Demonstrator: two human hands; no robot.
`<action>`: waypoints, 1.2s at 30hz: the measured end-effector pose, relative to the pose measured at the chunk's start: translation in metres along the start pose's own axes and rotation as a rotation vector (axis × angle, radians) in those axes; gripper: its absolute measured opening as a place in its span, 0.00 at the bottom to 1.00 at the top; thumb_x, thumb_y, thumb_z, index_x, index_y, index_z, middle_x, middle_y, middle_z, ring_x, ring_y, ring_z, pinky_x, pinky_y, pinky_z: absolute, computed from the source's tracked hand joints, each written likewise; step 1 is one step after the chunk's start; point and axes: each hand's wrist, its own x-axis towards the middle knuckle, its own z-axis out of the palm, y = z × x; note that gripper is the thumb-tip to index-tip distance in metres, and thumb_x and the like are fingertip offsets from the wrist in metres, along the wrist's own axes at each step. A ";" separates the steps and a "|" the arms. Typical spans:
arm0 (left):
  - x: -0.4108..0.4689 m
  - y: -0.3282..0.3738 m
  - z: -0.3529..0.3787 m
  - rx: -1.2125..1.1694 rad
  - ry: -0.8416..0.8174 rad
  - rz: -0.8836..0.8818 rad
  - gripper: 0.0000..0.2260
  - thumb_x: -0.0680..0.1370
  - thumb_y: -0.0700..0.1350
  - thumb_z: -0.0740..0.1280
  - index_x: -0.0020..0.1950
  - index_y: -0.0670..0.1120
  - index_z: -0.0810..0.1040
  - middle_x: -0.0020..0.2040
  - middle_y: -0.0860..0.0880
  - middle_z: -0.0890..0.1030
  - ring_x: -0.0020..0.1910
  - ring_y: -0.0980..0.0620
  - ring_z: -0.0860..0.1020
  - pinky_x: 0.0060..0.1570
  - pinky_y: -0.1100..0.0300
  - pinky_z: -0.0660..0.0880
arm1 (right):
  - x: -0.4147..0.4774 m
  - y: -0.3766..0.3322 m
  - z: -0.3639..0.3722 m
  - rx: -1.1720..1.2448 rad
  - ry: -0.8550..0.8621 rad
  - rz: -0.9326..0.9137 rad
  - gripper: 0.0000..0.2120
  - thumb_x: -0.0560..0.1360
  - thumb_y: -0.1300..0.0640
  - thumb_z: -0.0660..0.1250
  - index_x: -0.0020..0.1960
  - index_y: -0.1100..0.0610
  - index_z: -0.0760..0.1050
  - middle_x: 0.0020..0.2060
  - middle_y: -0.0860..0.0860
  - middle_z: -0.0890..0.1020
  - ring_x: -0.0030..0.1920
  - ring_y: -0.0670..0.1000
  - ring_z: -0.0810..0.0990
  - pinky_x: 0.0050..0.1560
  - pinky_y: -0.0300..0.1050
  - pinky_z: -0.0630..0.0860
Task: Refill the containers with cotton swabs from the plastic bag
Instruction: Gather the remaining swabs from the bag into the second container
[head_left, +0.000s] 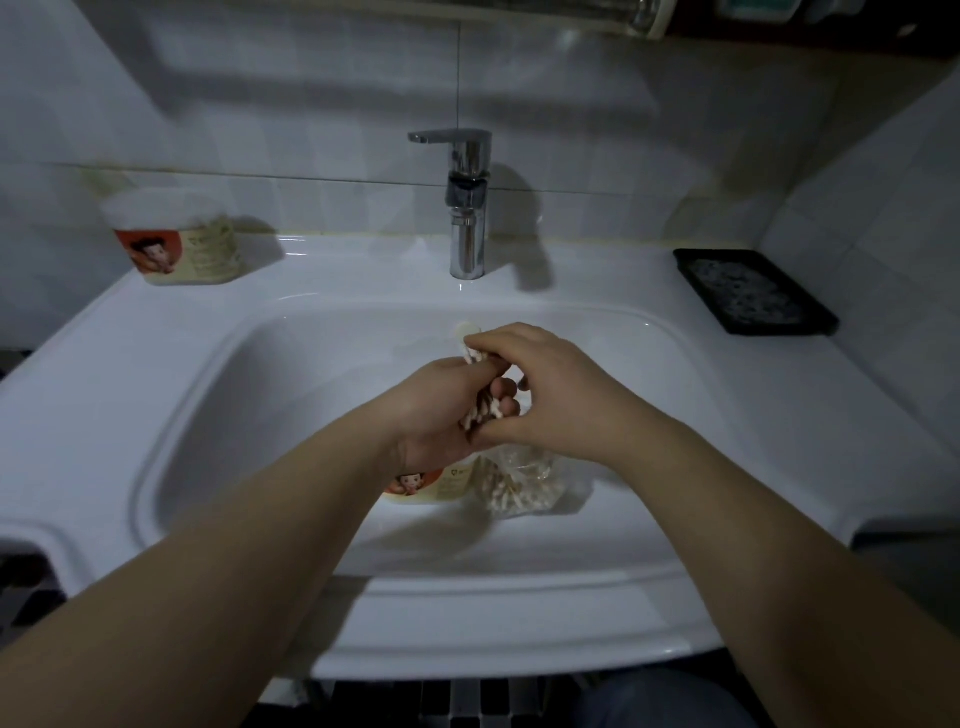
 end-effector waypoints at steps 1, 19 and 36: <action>0.000 0.000 0.001 0.014 0.004 0.006 0.15 0.86 0.44 0.58 0.40 0.45 0.70 0.32 0.49 0.73 0.30 0.56 0.76 0.33 0.62 0.72 | 0.000 -0.001 0.001 0.018 -0.011 0.001 0.41 0.65 0.53 0.83 0.75 0.51 0.71 0.64 0.45 0.75 0.62 0.43 0.72 0.58 0.28 0.68; 0.020 -0.010 -0.023 1.180 0.539 0.208 0.21 0.76 0.62 0.68 0.38 0.46 0.70 0.36 0.50 0.76 0.37 0.50 0.74 0.34 0.57 0.66 | -0.008 0.012 -0.007 -0.227 -0.349 0.314 0.11 0.76 0.57 0.67 0.54 0.47 0.84 0.49 0.43 0.84 0.50 0.46 0.82 0.52 0.40 0.78; 0.016 -0.017 -0.015 1.164 0.294 0.211 0.14 0.75 0.47 0.72 0.34 0.49 0.69 0.33 0.53 0.73 0.33 0.58 0.70 0.31 0.64 0.62 | -0.006 0.005 0.012 -0.452 -0.597 0.268 0.10 0.72 0.57 0.70 0.51 0.48 0.73 0.42 0.49 0.80 0.42 0.52 0.80 0.37 0.44 0.74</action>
